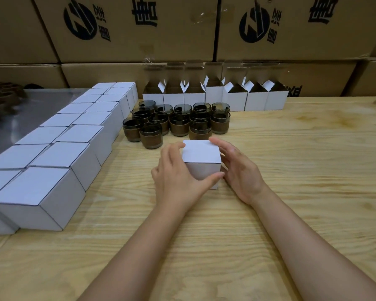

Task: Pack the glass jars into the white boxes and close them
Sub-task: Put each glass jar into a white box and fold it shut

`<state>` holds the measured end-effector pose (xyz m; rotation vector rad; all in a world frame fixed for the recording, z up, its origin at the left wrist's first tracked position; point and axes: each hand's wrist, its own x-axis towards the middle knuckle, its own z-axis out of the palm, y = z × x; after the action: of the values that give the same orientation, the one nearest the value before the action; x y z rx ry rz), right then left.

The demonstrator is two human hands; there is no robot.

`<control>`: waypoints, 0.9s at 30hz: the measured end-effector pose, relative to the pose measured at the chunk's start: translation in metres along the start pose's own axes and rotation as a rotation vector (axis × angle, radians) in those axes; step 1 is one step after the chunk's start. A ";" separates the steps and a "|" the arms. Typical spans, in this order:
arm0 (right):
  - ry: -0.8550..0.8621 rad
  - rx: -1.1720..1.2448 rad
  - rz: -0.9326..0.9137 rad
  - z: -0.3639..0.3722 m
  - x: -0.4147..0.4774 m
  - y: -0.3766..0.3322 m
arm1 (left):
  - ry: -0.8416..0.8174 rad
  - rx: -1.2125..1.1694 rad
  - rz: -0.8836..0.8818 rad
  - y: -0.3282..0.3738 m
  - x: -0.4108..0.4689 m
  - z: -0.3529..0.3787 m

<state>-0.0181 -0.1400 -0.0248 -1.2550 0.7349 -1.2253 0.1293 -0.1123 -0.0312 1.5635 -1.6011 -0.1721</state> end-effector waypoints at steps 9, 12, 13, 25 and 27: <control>0.012 0.042 0.063 -0.003 0.002 0.001 | 0.092 -0.156 -0.096 -0.007 0.008 0.000; 0.054 0.051 0.071 -0.006 0.003 0.003 | 0.217 -0.195 -0.089 -0.013 0.033 -0.018; 0.061 0.052 0.071 -0.006 0.004 0.003 | 0.261 -0.206 -0.086 -0.016 0.047 -0.026; 0.105 0.137 0.075 -0.009 0.008 0.008 | 0.355 0.009 -0.233 -0.123 0.196 -0.129; 0.101 0.136 0.078 -0.009 0.007 0.007 | 0.348 0.031 -0.252 -0.139 0.198 -0.131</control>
<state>-0.0227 -0.1507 -0.0325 -1.0498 0.7537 -1.2599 0.3505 -0.2525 0.0548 1.7103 -1.1416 -0.0080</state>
